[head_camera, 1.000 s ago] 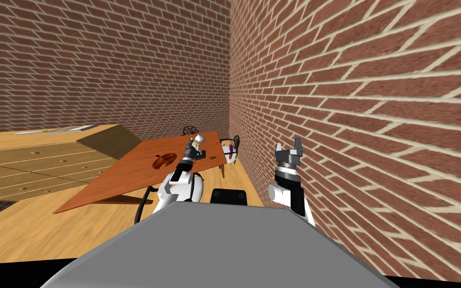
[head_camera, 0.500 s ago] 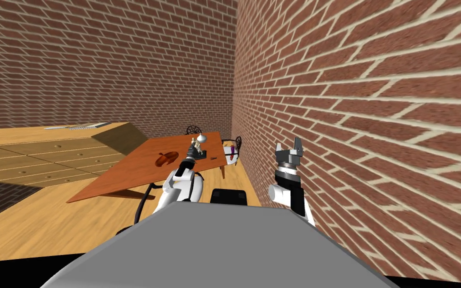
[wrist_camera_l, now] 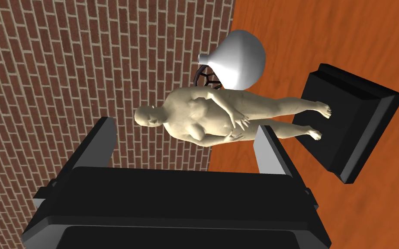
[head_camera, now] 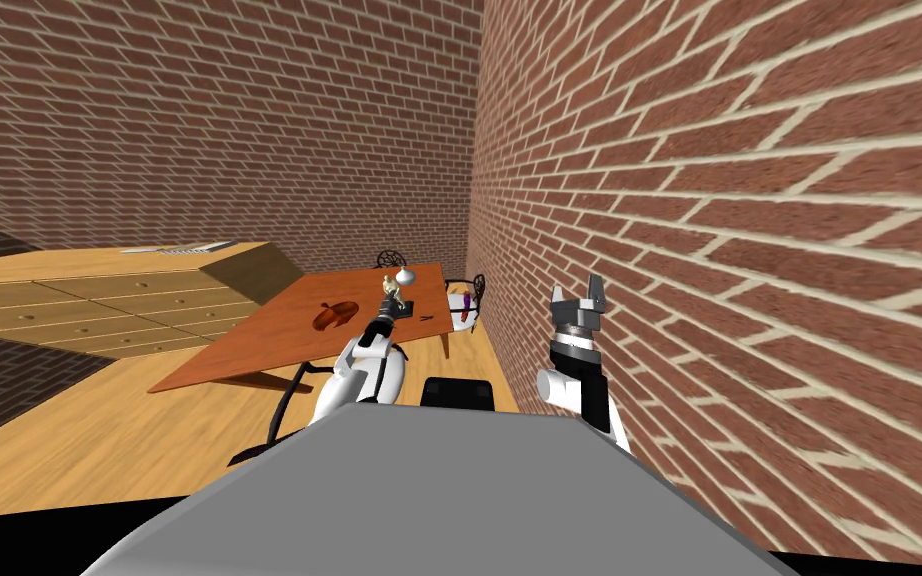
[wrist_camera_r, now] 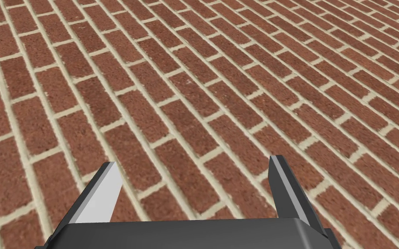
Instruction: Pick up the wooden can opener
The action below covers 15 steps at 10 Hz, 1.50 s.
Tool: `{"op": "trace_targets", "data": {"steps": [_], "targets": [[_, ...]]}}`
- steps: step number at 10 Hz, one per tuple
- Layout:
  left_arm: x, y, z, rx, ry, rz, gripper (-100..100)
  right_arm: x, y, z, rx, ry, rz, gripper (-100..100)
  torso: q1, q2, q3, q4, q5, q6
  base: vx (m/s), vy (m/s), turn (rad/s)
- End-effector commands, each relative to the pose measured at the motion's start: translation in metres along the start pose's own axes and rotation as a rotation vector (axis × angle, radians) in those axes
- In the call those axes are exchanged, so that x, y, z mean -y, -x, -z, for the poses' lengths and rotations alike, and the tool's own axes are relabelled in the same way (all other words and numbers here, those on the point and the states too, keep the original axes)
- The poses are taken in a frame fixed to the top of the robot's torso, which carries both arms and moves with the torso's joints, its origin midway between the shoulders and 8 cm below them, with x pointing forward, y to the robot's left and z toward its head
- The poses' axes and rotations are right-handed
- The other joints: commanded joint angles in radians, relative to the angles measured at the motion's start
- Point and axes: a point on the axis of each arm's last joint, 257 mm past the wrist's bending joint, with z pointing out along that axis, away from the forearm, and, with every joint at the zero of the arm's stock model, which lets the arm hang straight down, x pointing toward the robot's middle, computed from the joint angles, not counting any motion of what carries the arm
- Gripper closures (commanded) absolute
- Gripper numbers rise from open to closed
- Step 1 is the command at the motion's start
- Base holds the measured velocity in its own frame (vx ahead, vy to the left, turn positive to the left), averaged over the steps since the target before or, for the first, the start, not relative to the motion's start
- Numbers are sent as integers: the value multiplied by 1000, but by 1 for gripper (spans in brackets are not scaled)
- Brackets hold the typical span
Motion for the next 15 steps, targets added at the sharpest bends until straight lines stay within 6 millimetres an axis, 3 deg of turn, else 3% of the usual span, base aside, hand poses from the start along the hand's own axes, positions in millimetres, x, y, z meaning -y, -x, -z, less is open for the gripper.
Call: {"op": "trace_targets", "data": {"steps": [1, 12, 15], "targets": [[-17, 0, -9, 13, 56, 0, -100, 0, 0, 0, 0, 0, 0, 0, 0, 0, 0, 0, 0, 0, 52, -57, 85], [-127, 13, -27, 83, 395, -28, -100, 0, 0, 0, 0, 0, 0, 0, -1, 0, 0, 0, 0, 0, 42, -55, 59], [-146, 15, -27, 94, 460, -39, -100, 0, 0, 0, 0, 0, 0, 0, 0, -1, -1, 0, 0, 0, 49, -54, 47]]}}
